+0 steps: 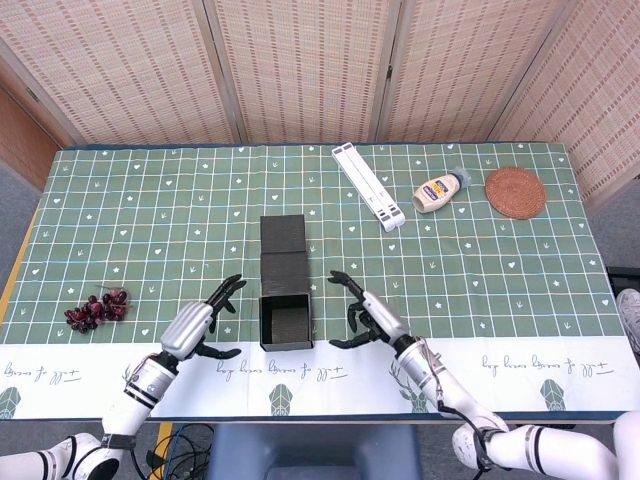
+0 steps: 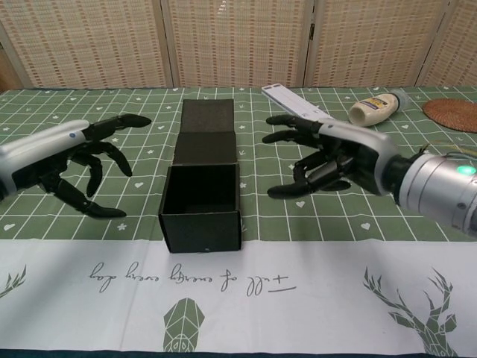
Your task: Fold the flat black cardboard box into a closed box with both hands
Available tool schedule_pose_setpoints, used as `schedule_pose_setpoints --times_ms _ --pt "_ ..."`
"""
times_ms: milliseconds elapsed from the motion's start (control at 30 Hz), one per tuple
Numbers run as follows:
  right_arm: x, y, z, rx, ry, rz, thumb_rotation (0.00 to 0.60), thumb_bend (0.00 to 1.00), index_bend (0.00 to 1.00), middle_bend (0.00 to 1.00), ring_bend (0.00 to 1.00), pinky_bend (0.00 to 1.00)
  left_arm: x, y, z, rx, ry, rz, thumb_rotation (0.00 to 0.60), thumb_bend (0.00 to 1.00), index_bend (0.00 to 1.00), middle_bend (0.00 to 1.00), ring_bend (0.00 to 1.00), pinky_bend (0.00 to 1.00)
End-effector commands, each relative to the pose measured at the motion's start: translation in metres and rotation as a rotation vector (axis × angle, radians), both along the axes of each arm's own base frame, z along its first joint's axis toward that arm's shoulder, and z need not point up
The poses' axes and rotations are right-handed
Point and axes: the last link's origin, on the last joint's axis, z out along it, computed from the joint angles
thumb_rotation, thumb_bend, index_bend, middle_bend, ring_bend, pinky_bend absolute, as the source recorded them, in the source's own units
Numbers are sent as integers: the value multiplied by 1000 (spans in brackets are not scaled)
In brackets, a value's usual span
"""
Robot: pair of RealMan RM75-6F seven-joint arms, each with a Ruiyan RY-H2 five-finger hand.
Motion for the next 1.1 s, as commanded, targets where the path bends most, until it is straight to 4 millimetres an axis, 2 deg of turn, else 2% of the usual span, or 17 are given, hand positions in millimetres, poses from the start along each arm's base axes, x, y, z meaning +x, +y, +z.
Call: schedule_pose_setpoints --times_ms 33,133,267,500,633,833,900,1033,1100 --pt "8 -11 33 -80 -24 22 600 65 0 87 710 1000 -4 -5 -6 -23 6 60 579 93 0 0 382 668" --pt "11 -18 54 -125 -45 22 600 64 0 87 710 1000 -6 -8 -17 -37 27 95 579 91 0 0 401 709" --pt "10 -19 67 -141 -77 4 600 64 0 87 710 1000 -2 -9 -30 -68 28 144 579 74 0 0 407 731" --pt "4 -16 71 -134 -100 -12 600 64 0 87 710 1000 12 -7 -50 -120 -1 173 562 74 0 0 409 736" --pt "1 -15 72 -137 -111 -12 600 65 0 87 710 1000 19 -1 -57 -146 -31 206 521 73 0 0 409 741" --pt "-4 -15 75 -145 -129 -26 600 64 0 87 710 1000 31 13 -64 -164 -82 257 506 72 0 0 409 743" --pt "-6 -16 76 -148 -133 -31 600 64 0 87 710 1000 33 18 -66 -166 -85 264 515 72 0 0 409 744" --pt "-10 -17 78 -153 -137 -39 600 64 0 88 710 1000 33 29 -67 -177 -77 271 583 72 0 0 409 744" --pt "-11 -16 77 -151 -137 -39 600 64 0 89 710 1000 32 31 -66 -191 -79 272 596 73 0 0 409 744"
